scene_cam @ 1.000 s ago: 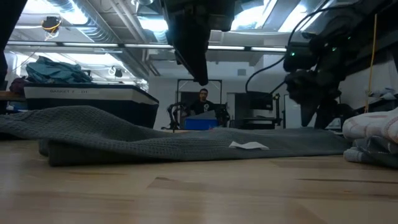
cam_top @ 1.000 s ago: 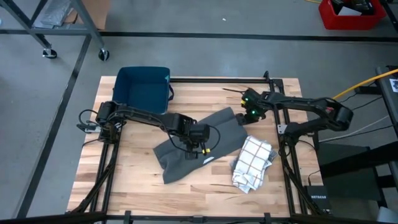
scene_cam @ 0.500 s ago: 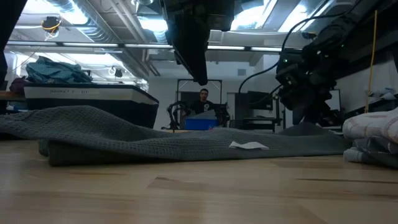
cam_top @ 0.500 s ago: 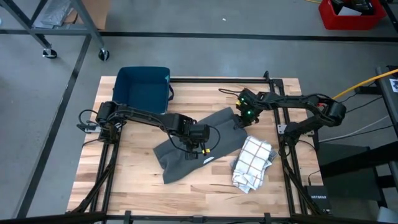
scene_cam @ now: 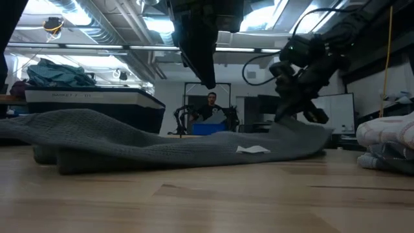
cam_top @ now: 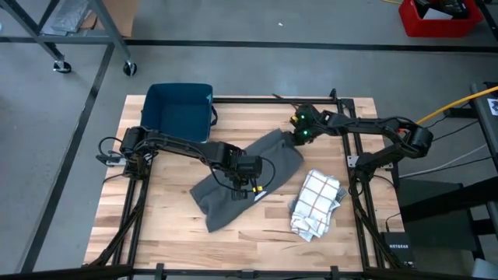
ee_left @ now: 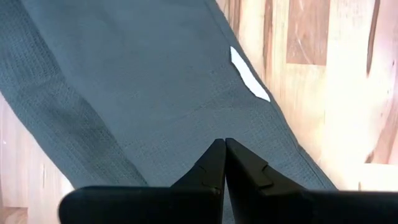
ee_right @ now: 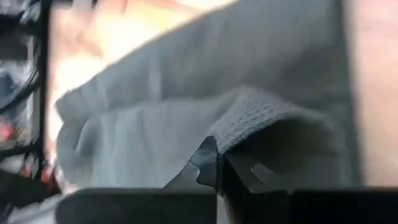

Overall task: Fold towel
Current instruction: Fold the gray towel

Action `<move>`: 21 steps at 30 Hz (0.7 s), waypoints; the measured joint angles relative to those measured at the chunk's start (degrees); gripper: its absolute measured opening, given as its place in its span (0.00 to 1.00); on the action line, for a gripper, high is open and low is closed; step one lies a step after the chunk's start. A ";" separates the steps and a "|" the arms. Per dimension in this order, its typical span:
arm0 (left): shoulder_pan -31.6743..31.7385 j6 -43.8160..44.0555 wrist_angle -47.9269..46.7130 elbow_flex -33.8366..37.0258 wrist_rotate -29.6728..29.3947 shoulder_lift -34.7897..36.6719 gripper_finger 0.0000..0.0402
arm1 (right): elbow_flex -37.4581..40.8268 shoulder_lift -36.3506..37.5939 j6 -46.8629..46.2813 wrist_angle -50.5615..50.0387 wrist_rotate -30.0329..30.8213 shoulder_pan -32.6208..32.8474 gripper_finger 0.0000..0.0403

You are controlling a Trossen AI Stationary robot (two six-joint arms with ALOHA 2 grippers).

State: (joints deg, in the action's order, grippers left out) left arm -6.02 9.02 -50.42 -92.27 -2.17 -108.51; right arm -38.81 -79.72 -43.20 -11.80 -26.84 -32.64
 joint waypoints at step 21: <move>0.00 0.29 -0.17 0.00 0.01 0.00 0.01 | -0.32 -4.87 1.63 1.80 16.80 0.00 0.27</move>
State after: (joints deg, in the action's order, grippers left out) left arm -6.02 9.31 -50.59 -92.27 -2.16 -108.51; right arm -39.13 -84.60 -41.58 -10.00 -10.05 -32.64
